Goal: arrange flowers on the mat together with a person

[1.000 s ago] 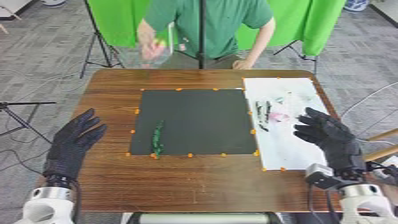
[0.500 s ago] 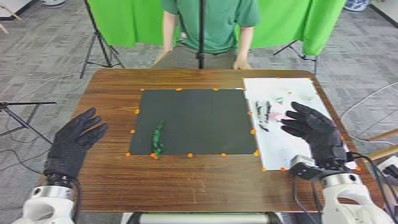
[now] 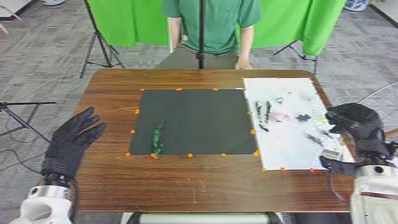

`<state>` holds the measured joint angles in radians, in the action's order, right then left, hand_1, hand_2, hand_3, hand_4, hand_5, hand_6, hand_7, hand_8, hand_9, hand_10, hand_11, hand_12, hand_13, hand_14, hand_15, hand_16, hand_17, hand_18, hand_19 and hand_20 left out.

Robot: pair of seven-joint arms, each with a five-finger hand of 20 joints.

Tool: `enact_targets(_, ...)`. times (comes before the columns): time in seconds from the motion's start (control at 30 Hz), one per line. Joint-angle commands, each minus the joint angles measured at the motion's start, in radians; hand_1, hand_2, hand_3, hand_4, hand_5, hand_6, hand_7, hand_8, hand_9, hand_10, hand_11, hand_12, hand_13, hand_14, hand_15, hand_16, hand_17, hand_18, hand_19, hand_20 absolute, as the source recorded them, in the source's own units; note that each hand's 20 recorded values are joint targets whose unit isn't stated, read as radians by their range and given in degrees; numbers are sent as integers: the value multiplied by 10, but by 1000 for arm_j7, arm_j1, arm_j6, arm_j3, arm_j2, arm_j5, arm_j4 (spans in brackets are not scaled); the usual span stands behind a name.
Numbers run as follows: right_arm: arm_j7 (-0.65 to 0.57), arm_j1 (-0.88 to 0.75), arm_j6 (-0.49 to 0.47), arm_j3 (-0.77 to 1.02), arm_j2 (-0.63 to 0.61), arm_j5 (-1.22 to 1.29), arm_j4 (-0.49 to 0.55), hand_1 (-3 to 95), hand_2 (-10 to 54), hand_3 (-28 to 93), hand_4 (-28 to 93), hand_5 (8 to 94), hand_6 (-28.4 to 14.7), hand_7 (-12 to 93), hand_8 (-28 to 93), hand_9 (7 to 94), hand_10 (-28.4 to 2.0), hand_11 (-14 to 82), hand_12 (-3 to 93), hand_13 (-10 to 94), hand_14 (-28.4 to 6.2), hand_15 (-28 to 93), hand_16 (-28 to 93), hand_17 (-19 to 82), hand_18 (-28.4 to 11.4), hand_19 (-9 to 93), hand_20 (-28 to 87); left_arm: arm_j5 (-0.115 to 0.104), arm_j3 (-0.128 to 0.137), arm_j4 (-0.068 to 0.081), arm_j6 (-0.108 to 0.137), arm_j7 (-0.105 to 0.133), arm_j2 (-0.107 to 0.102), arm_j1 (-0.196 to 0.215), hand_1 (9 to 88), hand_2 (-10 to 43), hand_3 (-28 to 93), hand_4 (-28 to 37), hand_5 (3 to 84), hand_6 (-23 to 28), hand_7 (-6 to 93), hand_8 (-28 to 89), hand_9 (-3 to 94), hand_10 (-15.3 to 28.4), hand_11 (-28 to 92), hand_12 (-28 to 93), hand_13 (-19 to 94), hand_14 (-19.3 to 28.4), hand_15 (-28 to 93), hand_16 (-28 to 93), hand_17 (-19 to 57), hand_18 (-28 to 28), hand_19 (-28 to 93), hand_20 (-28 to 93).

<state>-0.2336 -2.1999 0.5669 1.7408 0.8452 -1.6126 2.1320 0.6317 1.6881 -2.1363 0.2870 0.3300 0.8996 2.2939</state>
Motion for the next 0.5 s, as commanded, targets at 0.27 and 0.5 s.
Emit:
enact_targets(0.27,-421,-55,-548,121,-75,-544,19,201,-95,709,-283,445,-59,529,-192,462,-159,534,432,491,-129,694,249,253,-185,693,338,-2,7,-7,15,13,-6,33,292,35,697,-252,398,37,170,-85,335,137,269,133,315,174,316,-17,-23,225,506,52)
enact_targets(0.5,-467,-26,-571,66,-80,-565,-26,165,-95,736,-283,436,-64,512,-177,445,-172,517,424,473,-137,682,234,236,-194,679,322,3,1,-2,4,8,0,22,293,35,697,-253,398,36,172,-86,335,137,269,133,316,174,316,-17,-24,225,507,52)
